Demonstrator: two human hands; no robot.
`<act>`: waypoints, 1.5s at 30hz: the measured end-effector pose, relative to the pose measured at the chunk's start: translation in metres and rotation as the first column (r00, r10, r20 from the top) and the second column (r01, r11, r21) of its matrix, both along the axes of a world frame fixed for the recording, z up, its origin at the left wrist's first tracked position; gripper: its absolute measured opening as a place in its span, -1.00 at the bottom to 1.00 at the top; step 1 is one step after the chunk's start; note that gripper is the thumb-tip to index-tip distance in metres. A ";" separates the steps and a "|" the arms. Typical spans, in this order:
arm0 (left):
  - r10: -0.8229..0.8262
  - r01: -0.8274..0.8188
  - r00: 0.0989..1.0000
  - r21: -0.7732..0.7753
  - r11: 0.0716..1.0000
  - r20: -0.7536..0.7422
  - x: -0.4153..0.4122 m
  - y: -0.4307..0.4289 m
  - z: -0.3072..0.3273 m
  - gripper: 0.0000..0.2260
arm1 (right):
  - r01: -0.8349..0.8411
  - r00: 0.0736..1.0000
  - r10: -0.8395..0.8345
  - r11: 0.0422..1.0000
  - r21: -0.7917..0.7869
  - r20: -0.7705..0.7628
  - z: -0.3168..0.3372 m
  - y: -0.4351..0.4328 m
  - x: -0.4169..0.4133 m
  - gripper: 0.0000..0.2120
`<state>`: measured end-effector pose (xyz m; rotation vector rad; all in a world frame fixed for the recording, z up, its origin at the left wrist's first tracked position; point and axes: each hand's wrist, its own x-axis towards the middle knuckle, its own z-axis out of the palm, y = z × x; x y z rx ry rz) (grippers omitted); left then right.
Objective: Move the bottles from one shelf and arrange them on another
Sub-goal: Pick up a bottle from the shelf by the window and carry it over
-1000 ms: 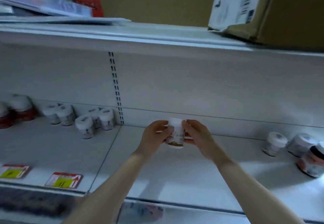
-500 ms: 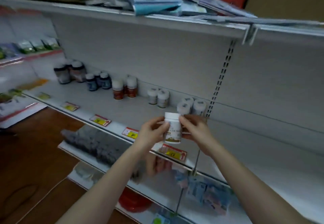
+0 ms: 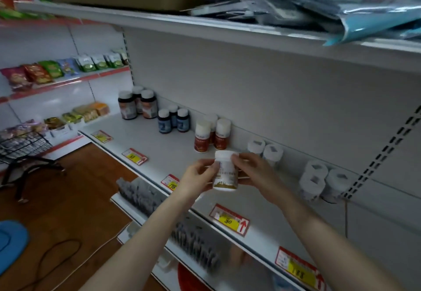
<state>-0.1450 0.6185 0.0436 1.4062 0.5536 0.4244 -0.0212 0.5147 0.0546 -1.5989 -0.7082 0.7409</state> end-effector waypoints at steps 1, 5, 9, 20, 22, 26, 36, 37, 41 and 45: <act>-0.006 0.006 1.000 0.009 1.000 -0.005 0.005 0.008 0.003 -0.72 | 0.007 1.000 -0.007 1.000 0.002 0.011 0.002 0.008 0.005 -0.77; -0.027 0.026 0.999 0.022 0.999 0.021 0.019 0.038 0.005 -0.91 | 0.050 0.998 -0.049 0.998 -0.036 0.026 0.006 0.037 0.018 -0.68; -0.081 0.080 0.996 0.043 0.996 0.023 0.034 0.063 0.000 -0.97 | 0.124 0.992 -0.120 0.989 -0.083 0.050 0.004 0.052 0.025 -0.68; -0.498 0.505 0.861 0.309 0.806 -0.109 0.076 0.085 -0.034 -0.74 | 0.364 0.931 -0.354 0.919 -0.154 0.089 -0.010 0.022 -0.002 -0.80; -0.507 0.518 0.852 0.356 0.778 -0.131 0.080 0.082 -0.045 -0.71 | 0.386 0.922 -0.377 0.903 -0.190 0.085 -0.019 0.021 -0.006 -0.77; -0.517 0.525 0.846 0.363 0.770 -0.127 0.085 0.078 -0.062 -0.66 | 0.447 0.888 -0.459 0.866 -0.222 -0.002 -0.035 0.023 -0.007 -0.78; -0.528 0.518 0.842 0.436 0.736 -0.109 0.115 0.087 -0.070 -0.56 | 0.557 0.830 -0.555 0.814 -0.164 0.064 -0.044 0.040 0.015 -0.82; -0.534 0.530 0.837 0.426 0.733 -0.121 0.118 0.088 -0.068 -0.56 | 0.557 0.830 -0.553 0.813 -0.169 0.071 -0.044 0.040 0.018 -0.78; -0.536 0.545 0.833 0.370 0.752 -0.137 0.130 0.087 -0.065 -0.58 | 0.579 0.814 -0.575 0.793 -0.191 0.079 -0.042 0.043 0.028 -0.72; -0.503 0.522 0.850 0.381 0.764 -0.156 0.139 0.086 -0.066 -0.59 | 0.579 0.814 -0.575 0.793 -0.189 0.079 -0.041 0.044 0.035 -0.73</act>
